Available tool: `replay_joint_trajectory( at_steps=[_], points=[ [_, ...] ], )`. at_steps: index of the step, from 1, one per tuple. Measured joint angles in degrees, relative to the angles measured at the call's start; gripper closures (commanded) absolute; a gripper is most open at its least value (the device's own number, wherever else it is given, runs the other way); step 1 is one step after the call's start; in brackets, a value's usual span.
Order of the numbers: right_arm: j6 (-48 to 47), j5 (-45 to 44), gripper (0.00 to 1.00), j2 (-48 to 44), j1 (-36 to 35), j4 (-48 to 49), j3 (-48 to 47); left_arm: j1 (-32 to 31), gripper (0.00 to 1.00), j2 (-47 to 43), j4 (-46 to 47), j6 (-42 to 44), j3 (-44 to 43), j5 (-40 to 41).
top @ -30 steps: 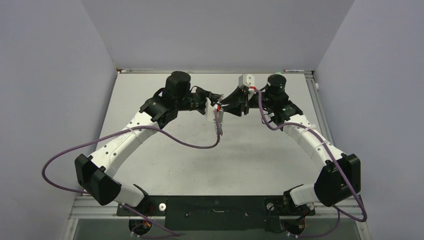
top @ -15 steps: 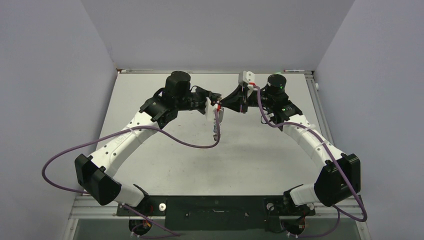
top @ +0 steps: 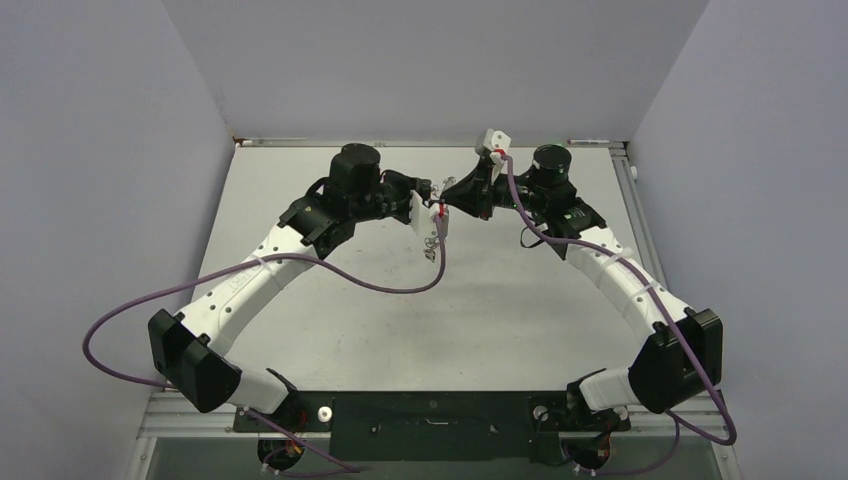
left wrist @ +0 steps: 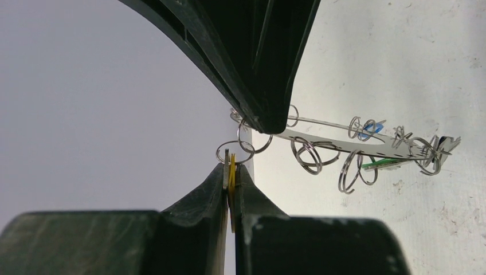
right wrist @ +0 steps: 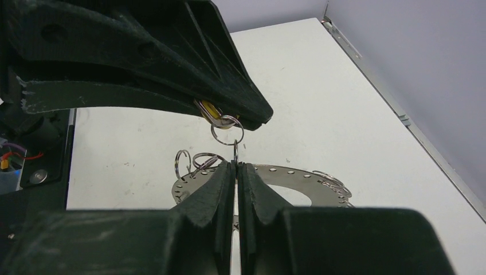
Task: Remove the keys from the keyring
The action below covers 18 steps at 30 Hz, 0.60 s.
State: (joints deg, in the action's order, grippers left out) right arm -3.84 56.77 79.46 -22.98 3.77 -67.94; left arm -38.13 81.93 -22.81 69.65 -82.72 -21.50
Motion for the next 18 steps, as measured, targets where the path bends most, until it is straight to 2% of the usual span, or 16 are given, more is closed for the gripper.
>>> replay_joint_trajectory(
  at_steps=[9,18],
  points=[
    [3.54,-5.01,0.95,-0.96,-0.55,1.09,1.03,0.72,1.0,-0.48,0.39,-1.05,1.66,3.17],
    [8.55,-9.27,0.95,-4.48,-0.79,12.13,8.26,0.79,1.0,-0.52,1.97,-4.68,2.71,3.21]
  ],
)
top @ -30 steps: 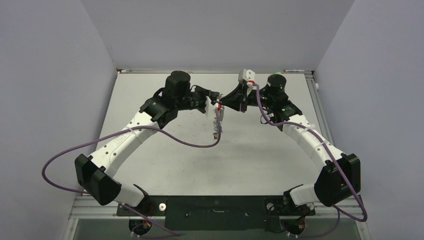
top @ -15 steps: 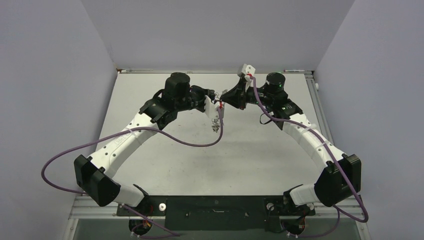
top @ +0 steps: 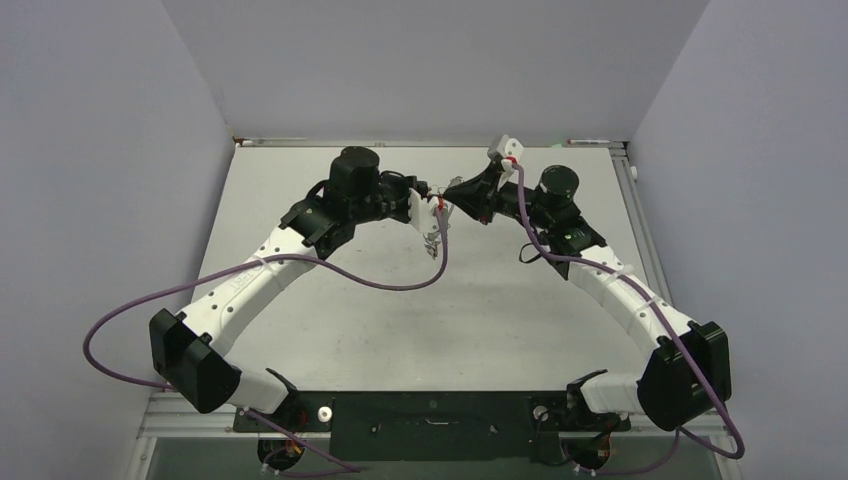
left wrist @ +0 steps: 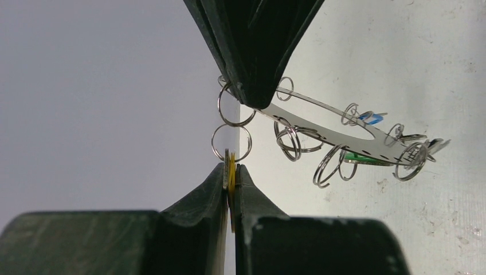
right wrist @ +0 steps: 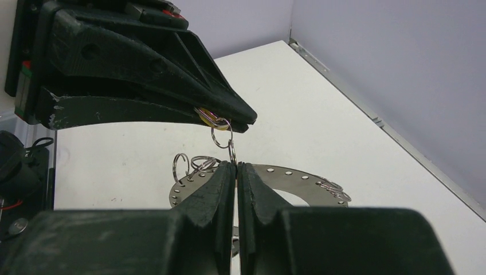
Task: Remove the keys from the keyring
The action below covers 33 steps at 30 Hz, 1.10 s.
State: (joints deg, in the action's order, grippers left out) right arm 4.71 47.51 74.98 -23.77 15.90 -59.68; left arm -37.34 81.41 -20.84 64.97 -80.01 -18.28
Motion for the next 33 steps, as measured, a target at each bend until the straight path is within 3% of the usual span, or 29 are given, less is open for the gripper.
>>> replay_joint_trajectory(
  at_steps=[21,27,33],
  points=[
    [12.41,-5.01,0.95,-0.39,-0.28,33.07,10.54,1.46,1.0,1.92,1.68,-12.31,-3.08,-6.58],
    [13.99,-6.27,0.95,-0.42,0.24,39.52,10.73,2.38,0.5,3.72,-6.86,-19.19,-11.58,-11.32],
    [14.43,-6.27,0.95,-0.44,2.12,41.44,10.73,6.21,0.25,8.5,-18.95,-29.92,-26.16,-14.75]
  ],
)
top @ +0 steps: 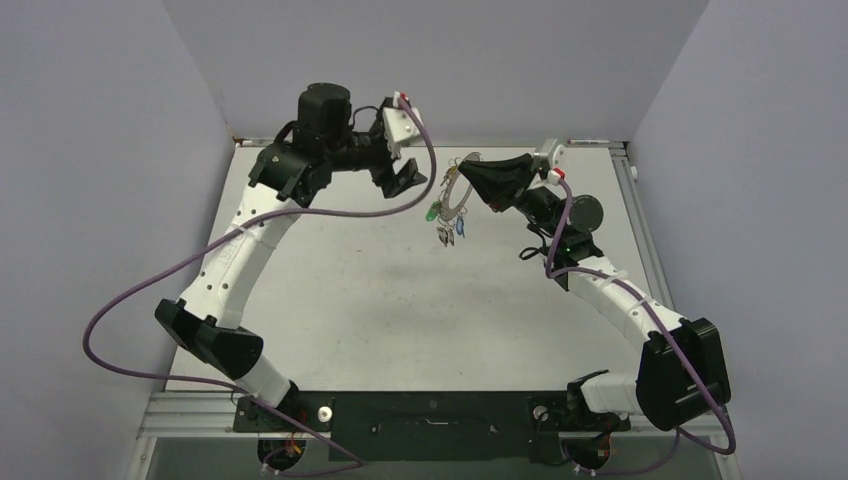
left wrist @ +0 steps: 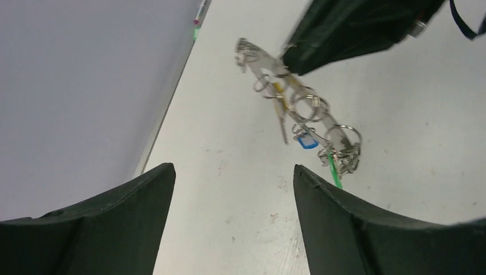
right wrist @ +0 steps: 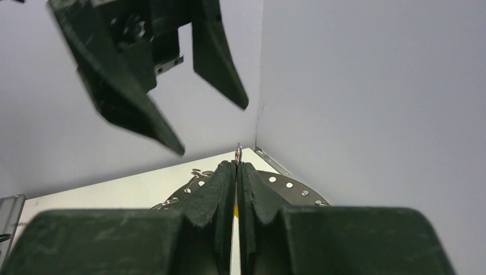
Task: Remove the keys from the keyring
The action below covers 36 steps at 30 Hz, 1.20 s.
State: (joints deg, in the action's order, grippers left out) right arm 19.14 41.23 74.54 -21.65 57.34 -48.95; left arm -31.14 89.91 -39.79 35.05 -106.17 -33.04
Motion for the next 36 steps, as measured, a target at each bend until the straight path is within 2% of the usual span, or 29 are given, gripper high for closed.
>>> replay_joint_trajectory(
  at_steps=[3,7,9,16,18,21,25,30,36],
  points=[
    [1.31,1.6,0.95,0.02,0.68,0.96,0.0,4.48,0.25,3.3,-2.95,-7.76,-8.74,-2.27],
    [4.33,5.4,0.95,0.96,1.09,4.35,-1.01,6.82,0.35,4.0,-3.02,-16.22,-12.81,-6.34],
    [6.78,7.65,0.95,2.43,1.27,7.43,-2.12,6.69,0.42,3.98,-2.64,-18.97,-13.38,-11.34],
    [10.8,14.71,0.95,5.84,1.31,12.68,-4.61,6.6,0.71,2.49,7.87,-26.36,-4.96,-24.94],
    [11.02,16.0,0.95,5.9,1.16,12.63,-5.25,6.6,0.76,2.25,10.27,-27.06,-2.47,-27.61],
    [11.17,17.25,0.95,5.9,0.59,12.5,-6.64,6.64,0.79,0.92,14.12,-28.02,2.49,-30.64],
    [10.75,18.32,0.95,5.88,-0.81,11.93,-7.37,7.13,0.8,-2.4,23.63,-33.29,10.75,-32.22],
    [9.6,18.82,0.95,5.88,-2.45,9.9,-7.37,7.76,0.79,-3.8,30.25,-36.68,13.0,-33.03],
    [7.91,18.78,0.95,5.88,-3.63,7.67,-7.41,7.96,0.79,-5.62,33.68,-38.4,13.79,-33.92]
  ],
)
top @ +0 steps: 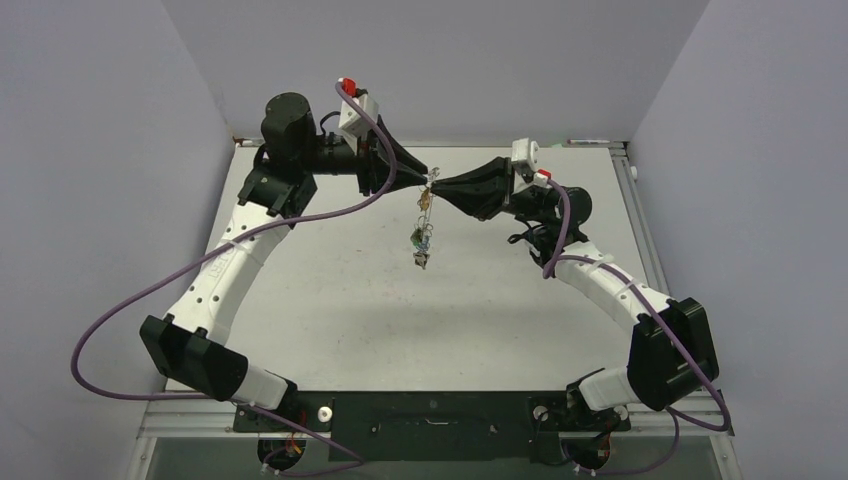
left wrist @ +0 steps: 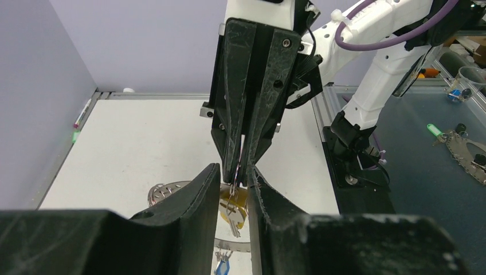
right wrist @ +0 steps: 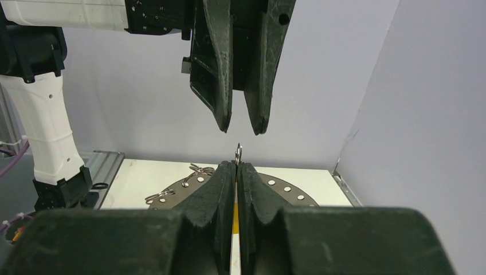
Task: Remove the keys from the keyring
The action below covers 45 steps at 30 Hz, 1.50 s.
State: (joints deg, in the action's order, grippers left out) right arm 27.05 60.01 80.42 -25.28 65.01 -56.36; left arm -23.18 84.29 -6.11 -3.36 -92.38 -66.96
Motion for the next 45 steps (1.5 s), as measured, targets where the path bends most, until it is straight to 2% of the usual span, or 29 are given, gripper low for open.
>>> replay_joint_trajectory(
  at_steps=[17,20,24,30,31,33,38,45],
  points=[
    [-2.58,-0.72,0.95,-0.57,-1.44,-3.85,0.0,0.26,0.79,-1.57,-1.16,1.36,4.13,-0.26],
    [-2.58,-0.72,0.95,-0.94,-1.44,-4.17,0.0,0.31,0.84,-1.57,-1.68,1.92,4.48,0.37],
    [-2.58,-0.72,0.95,-1.22,-1.44,-4.22,0.0,0.31,1.0,-1.57,-1.79,2.27,4.48,0.72],
    [-2.56,-1.14,0.95,-1.22,-1.44,-4.59,0.0,0.28,1.0,-1.79,-2.36,2.32,4.48,1.77],
    [-2.56,-1.27,0.93,-1.22,-1.44,-4.83,0.0,0.26,1.0,-1.9,-2.51,2.32,4.48,2.05],
    [-2.64,-1.29,0.81,-1.22,-1.44,-5.81,-0.26,0.24,1.0,-2.03,-3.08,2.36,4.48,2.64],
    [-6.05,-0.59,0.66,-1.22,-1.27,-14.64,-3.72,0.31,1.0,-2.75,-7.26,6.4,4.46,7.06],
    [-18.82,0.74,0.66,-1.27,-0.9,-36.37,-10.97,0.31,1.0,-3.06,-18.05,17.55,3.28,13.77]
  ],
)
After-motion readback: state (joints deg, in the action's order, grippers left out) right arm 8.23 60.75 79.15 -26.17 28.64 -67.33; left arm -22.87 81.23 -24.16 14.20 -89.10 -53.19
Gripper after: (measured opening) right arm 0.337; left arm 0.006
